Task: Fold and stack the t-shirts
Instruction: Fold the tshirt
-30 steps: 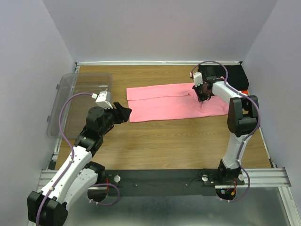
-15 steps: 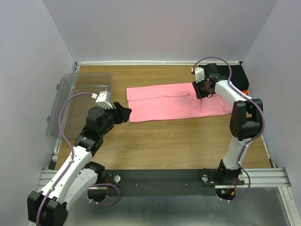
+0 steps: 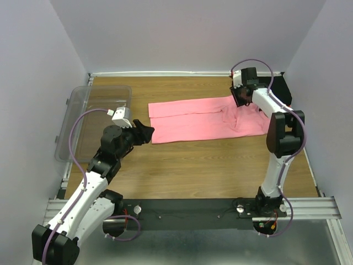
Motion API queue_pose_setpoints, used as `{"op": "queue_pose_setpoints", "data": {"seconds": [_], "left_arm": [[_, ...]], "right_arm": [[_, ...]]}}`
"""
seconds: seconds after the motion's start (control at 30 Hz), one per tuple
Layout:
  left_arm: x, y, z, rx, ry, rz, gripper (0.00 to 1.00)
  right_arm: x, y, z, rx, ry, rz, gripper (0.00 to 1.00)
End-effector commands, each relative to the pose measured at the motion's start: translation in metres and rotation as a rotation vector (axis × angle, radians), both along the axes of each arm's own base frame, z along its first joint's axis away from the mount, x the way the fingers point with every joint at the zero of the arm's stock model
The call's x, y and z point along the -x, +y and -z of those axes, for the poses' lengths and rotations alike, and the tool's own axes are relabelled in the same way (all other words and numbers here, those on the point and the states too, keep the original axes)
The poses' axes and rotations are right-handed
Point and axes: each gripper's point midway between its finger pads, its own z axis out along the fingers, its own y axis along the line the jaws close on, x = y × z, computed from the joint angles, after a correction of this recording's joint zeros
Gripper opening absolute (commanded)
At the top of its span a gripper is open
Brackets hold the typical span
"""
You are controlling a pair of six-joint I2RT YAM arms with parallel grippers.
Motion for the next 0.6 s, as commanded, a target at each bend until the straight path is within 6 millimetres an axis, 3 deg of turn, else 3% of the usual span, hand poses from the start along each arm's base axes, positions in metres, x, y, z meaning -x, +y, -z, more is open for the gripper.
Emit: {"op": "queue_pose_setpoints", "data": {"seconds": [0.0, 0.23, 0.4, 0.57], "left_arm": [[0.000, -0.001, -0.002, 0.000, -0.023, 0.012, 0.65], [-0.001, -0.002, 0.001, -0.002, -0.016, 0.015, 0.65], [-0.001, -0.002, 0.001, -0.005, -0.014, 0.019, 0.65], [-0.001, -0.002, 0.001, -0.004, -0.015, 0.021, 0.65]], "right_arm": [[-0.014, -0.011, 0.007, 0.056, -0.006, 0.033, 0.43], [-0.015, -0.015, 0.021, 0.087, 0.020, 0.030, 0.42], [-0.010, -0.021, 0.028, 0.116, 0.040, 0.035, 0.26], [-0.008, -0.023, 0.022, 0.119, 0.031, 0.036, 0.10]]}}
